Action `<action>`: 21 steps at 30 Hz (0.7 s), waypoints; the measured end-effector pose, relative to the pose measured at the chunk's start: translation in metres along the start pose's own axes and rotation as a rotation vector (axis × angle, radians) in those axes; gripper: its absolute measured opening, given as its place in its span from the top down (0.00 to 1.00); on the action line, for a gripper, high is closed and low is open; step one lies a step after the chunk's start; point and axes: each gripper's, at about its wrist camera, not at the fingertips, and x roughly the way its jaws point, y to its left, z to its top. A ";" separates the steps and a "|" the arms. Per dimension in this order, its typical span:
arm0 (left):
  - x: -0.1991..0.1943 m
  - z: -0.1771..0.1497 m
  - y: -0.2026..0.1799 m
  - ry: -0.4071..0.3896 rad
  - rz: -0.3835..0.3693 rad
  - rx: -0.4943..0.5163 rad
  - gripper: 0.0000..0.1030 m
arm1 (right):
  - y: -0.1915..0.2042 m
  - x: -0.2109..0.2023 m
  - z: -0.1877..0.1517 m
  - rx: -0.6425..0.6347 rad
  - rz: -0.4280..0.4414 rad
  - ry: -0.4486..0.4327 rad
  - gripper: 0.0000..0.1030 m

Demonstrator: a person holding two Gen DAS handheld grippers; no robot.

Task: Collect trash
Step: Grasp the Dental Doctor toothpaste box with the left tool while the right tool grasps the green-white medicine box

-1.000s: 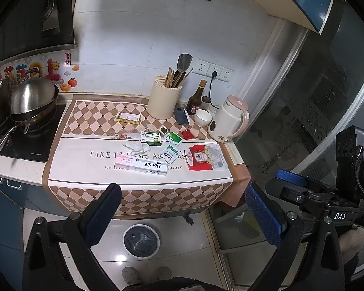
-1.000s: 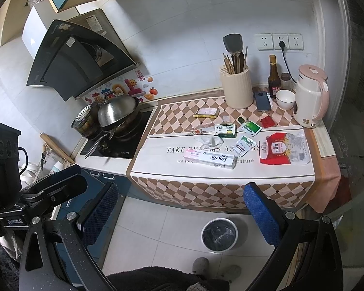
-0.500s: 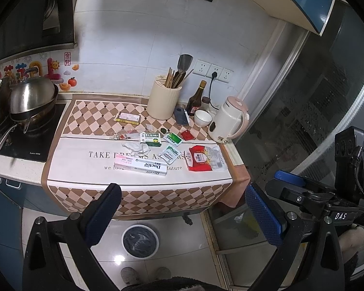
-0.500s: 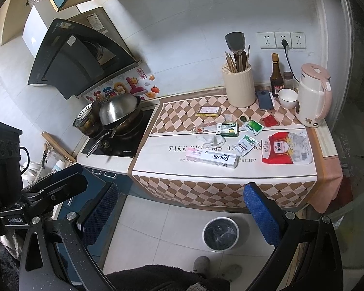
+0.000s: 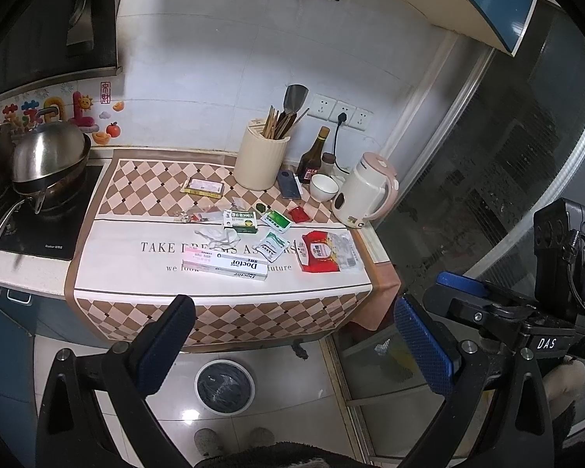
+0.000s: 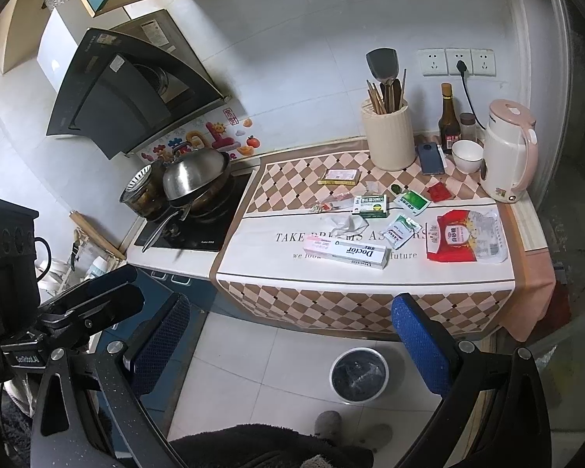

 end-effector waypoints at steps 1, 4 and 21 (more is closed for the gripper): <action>0.001 0.001 0.002 0.001 0.000 0.000 0.00 | 0.000 0.000 0.000 0.000 0.000 0.002 0.00; 0.003 0.001 0.002 -0.016 0.082 0.019 0.00 | 0.000 0.001 -0.002 0.004 -0.006 -0.006 0.00; 0.276 0.037 0.122 0.356 0.381 -0.334 0.00 | -0.186 0.126 0.042 0.378 -0.524 -0.015 0.00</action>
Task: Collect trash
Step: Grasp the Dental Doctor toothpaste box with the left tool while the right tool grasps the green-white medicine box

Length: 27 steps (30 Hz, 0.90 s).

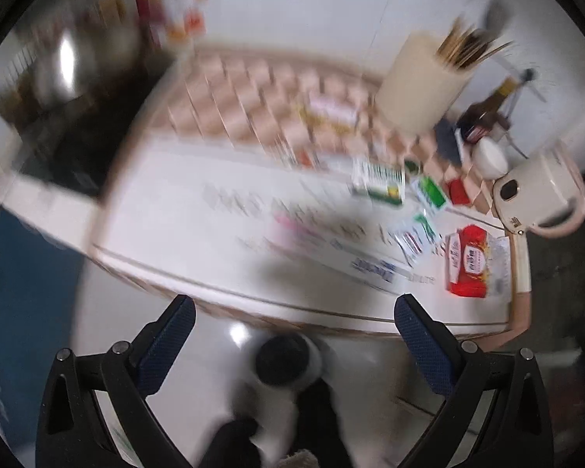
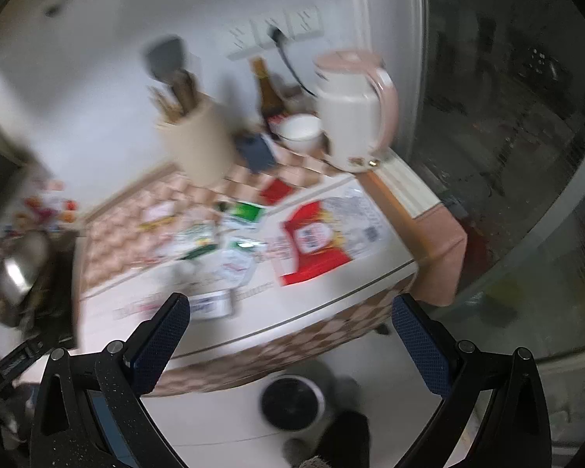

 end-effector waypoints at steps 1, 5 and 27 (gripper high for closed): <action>0.024 0.004 -0.005 0.063 -0.019 -0.044 0.00 | -0.005 0.024 0.009 -0.002 -0.021 0.025 0.00; 0.120 0.017 -0.024 0.275 -0.100 -0.243 0.01 | -0.027 0.136 0.043 -0.004 -0.063 0.165 0.00; 0.162 0.057 0.007 0.249 0.343 -0.109 0.50 | 0.191 0.343 0.077 -1.005 0.180 0.419 0.00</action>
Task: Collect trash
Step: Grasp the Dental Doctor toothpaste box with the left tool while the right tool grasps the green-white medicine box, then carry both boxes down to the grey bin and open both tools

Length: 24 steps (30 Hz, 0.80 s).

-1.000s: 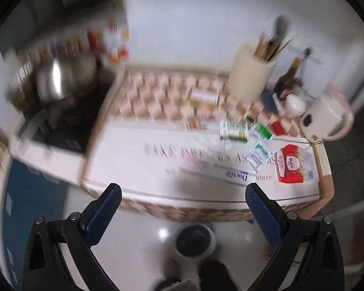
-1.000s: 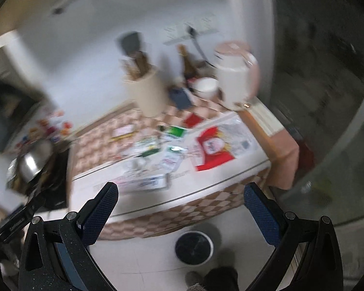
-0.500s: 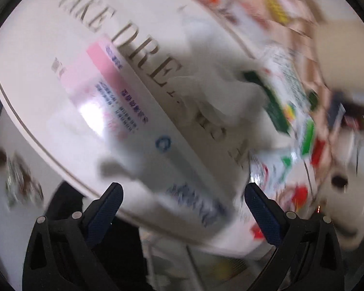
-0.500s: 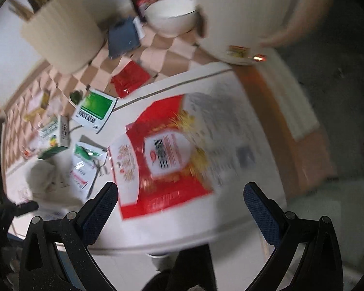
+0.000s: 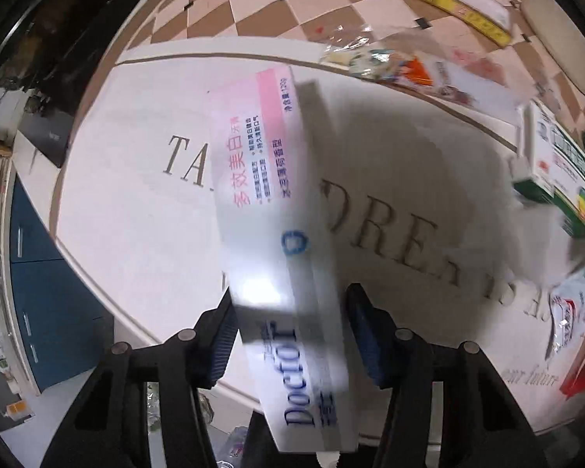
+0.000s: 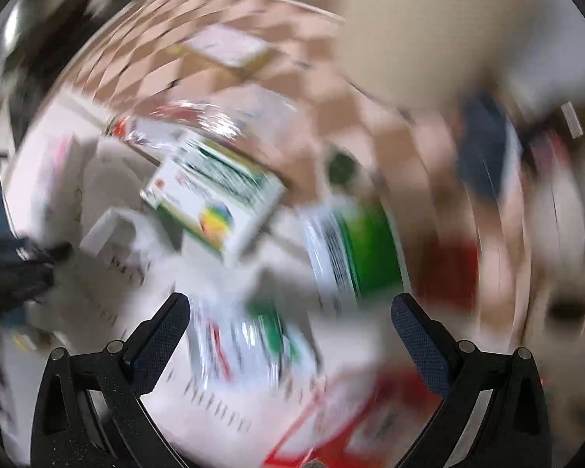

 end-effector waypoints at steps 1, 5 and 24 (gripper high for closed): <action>-0.003 0.002 0.002 -0.006 -0.013 -0.003 0.49 | 0.012 0.010 0.016 -0.090 -0.025 0.010 0.01; -0.016 0.006 0.008 -0.029 -0.017 -0.027 0.47 | 0.035 0.034 0.044 -0.281 -0.035 0.054 0.07; -0.121 -0.036 -0.004 -0.293 -0.008 0.067 0.58 | -0.019 -0.040 -0.040 0.255 0.132 -0.105 0.24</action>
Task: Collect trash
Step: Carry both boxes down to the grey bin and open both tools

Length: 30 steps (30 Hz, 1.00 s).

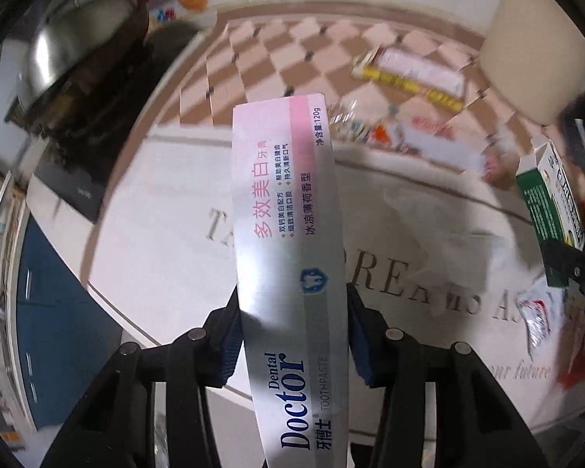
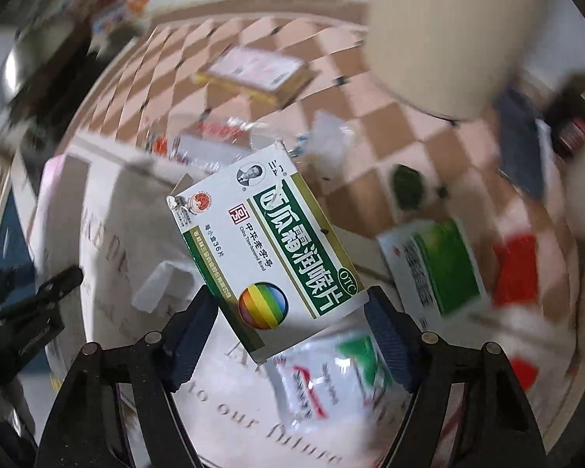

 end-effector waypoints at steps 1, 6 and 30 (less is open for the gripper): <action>-0.013 -0.002 0.003 -0.022 -0.015 0.013 0.58 | -0.006 -0.014 -0.008 0.051 -0.009 -0.037 0.24; -0.031 -0.028 0.020 -0.109 -0.115 0.097 0.58 | 0.018 -0.058 -0.038 0.208 -0.036 -0.157 0.25; 0.214 -0.257 0.030 0.428 -0.420 0.361 0.58 | 0.134 0.090 -0.404 0.710 -0.006 0.055 0.26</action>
